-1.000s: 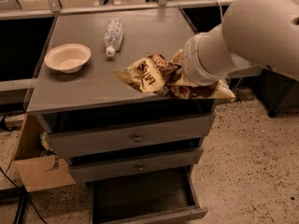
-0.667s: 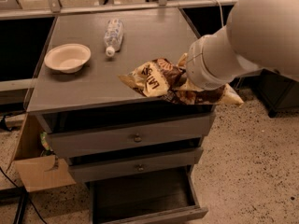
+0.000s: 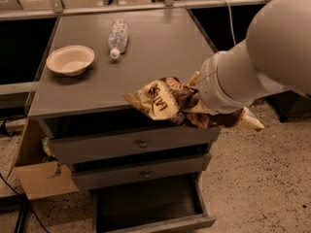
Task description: Place brown chip bag into bottom drawer
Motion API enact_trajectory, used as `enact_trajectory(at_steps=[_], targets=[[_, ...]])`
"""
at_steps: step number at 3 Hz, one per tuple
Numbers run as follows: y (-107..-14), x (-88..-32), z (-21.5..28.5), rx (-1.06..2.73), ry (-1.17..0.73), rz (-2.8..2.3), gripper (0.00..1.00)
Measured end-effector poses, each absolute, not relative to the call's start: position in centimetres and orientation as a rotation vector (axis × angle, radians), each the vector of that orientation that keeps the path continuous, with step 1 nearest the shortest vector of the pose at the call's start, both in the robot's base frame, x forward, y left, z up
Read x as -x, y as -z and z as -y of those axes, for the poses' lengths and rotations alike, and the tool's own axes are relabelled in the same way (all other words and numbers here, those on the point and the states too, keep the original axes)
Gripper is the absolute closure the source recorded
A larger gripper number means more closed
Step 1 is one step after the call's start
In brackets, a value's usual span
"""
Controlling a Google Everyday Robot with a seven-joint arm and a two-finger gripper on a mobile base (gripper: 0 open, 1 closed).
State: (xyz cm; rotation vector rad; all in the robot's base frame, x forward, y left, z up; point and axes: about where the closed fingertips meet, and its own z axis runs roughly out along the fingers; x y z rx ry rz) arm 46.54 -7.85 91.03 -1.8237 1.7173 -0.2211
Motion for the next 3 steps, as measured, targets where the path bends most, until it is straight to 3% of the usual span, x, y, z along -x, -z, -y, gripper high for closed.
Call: enact_trajectory(at_steps=[3], targets=[[-85.9,-40.5,5.9,1.828,0.068,-1.761,1.0]])
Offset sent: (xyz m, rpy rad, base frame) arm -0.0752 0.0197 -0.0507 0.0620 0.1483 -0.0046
